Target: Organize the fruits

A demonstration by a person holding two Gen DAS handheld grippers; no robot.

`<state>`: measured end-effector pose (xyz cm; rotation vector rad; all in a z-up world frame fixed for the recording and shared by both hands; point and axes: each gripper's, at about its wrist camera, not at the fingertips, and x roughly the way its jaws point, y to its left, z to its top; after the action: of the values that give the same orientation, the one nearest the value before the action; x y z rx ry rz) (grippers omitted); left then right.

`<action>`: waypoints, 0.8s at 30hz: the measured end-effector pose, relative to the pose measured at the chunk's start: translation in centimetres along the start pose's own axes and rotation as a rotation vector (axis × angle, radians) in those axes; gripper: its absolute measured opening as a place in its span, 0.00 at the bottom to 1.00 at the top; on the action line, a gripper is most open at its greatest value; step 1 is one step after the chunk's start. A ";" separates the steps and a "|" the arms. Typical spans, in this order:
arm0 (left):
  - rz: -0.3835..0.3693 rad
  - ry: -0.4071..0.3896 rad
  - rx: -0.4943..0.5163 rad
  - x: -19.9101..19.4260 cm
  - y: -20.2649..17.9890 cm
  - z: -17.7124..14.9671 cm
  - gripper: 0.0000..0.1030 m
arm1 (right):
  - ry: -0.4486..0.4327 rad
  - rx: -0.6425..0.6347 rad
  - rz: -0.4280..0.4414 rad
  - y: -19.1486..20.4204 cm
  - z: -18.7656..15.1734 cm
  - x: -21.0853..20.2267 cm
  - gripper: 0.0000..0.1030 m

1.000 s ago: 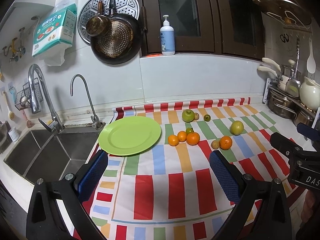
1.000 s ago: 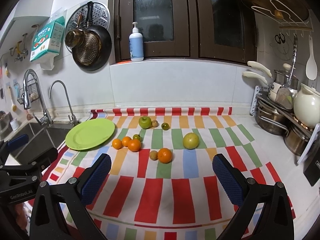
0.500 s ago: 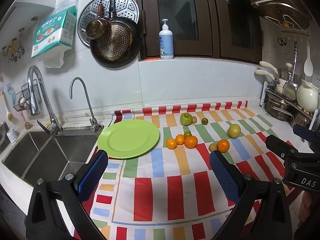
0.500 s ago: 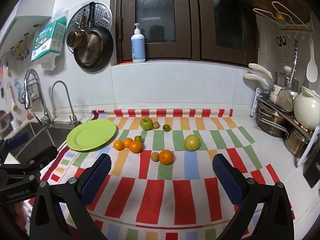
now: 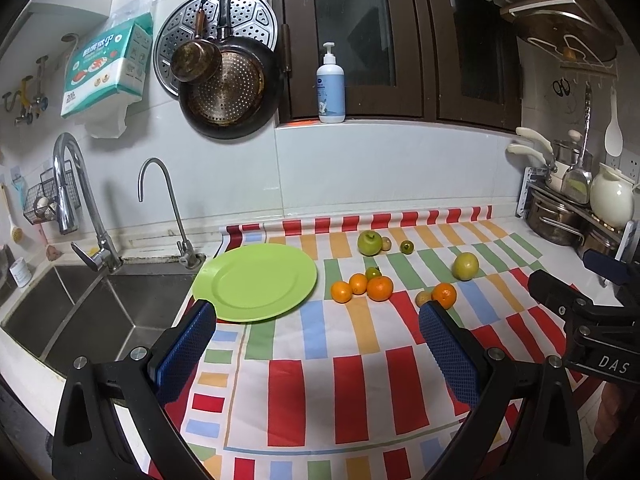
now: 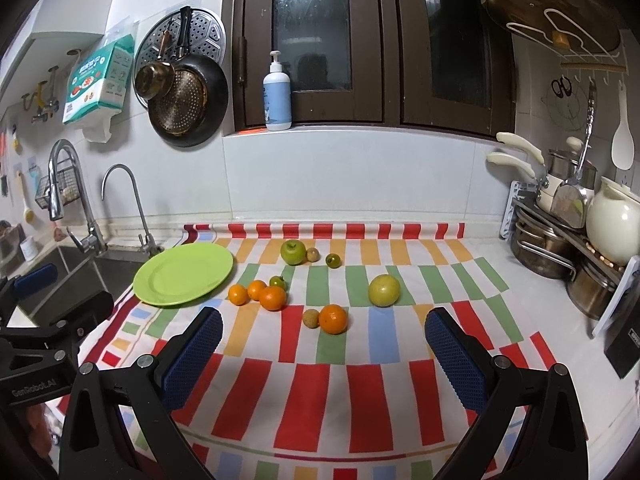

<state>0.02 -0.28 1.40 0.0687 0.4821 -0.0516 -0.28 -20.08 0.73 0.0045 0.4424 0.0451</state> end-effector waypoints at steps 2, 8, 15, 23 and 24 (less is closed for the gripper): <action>-0.003 -0.001 0.002 0.1 0.0 0.1 1.00 | 0.001 0.001 0.000 0.0 0.0 0.0 1.00; -0.017 -0.007 0.007 0.4 0.4 0.4 1.00 | 0.001 0.004 -0.005 0.1 0.2 0.3 1.00; -0.040 0.004 0.009 1.6 0.9 0.8 1.00 | 0.009 0.008 -0.019 0.5 0.4 1.0 1.00; -0.099 0.010 0.037 3.9 2.4 1.1 1.00 | 0.026 0.027 -0.044 2.0 0.3 2.6 1.00; -0.108 0.011 0.038 4.2 2.6 1.0 1.00 | 0.030 0.031 -0.048 2.2 0.3 2.8 1.00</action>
<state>4.36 2.06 0.51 0.0805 0.4960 -0.1663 2.30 -17.77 -0.21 0.0238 0.4725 -0.0085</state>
